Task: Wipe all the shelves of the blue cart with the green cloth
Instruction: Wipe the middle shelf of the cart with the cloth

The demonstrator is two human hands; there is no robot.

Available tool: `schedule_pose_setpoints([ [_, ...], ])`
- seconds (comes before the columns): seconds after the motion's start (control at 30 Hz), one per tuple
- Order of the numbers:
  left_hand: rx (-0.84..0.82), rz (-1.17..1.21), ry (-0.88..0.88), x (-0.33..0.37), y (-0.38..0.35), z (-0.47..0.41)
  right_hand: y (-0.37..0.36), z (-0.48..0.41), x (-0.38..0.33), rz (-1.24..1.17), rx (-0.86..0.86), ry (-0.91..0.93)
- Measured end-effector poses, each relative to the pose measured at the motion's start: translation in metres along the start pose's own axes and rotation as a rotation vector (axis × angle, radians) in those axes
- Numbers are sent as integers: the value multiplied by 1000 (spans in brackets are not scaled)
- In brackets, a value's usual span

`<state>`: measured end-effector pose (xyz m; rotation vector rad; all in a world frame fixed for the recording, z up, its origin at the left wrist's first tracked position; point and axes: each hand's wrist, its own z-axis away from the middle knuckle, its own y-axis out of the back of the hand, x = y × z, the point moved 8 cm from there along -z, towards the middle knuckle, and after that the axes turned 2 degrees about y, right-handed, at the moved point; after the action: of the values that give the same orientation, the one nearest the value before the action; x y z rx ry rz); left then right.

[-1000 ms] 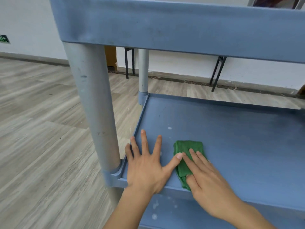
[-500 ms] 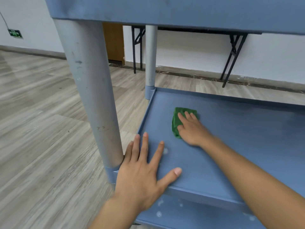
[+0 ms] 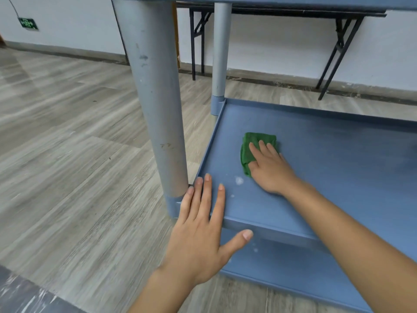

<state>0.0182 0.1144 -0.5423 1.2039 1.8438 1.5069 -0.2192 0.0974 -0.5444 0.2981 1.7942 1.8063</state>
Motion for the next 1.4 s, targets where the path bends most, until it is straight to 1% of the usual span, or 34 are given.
schedule_pose_setpoints([
  [0.13,62,283,-147,-12,12,18,-8,93,-25,-22,54,57],
  [0.2,159,346,-191,-19,26,28,-11,130,-33,-27,71,60],
  [0.3,428,244,-218,-22,58,37,-11,146,-34,-67,48,27],
  [0.37,569,145,-153,-26,81,33,-8,138,-38,-30,38,26],
  [0.4,595,106,-111,-27,91,26,-8,133,-39,-3,34,29],
  [0.47,564,69,-58,-29,101,4,-9,119,-40,27,15,30],
  [0.57,487,105,-5,-28,101,-22,-10,88,-39,11,-37,29],
  [0.67,503,112,63,-33,99,-26,-9,46,-40,-2,-62,40],
  [0.77,543,99,74,-35,97,-27,-3,3,-42,-9,-58,37],
  [0.87,540,92,64,-34,96,-27,3,-32,-46,-21,-39,13],
  [1.0,523,79,75,-35,95,-27,6,-50,-50,-34,14,-7],
  [1.1,515,71,81,-35,94,-27,2,-38,-52,-39,2,-1],
  [1.17,508,74,85,-35,93,-27,-3,-15,-57,-46,-12,24],
  [1.23,497,72,93,-36,92,-27,-9,21,-66,-62,-14,64],
  [1.33,489,70,86,-35,95,-26,-15,88,-81,-85,30,144],
  [1.4,491,71,82,-34,97,-23,-18,125,-90,-98,48,161],
])
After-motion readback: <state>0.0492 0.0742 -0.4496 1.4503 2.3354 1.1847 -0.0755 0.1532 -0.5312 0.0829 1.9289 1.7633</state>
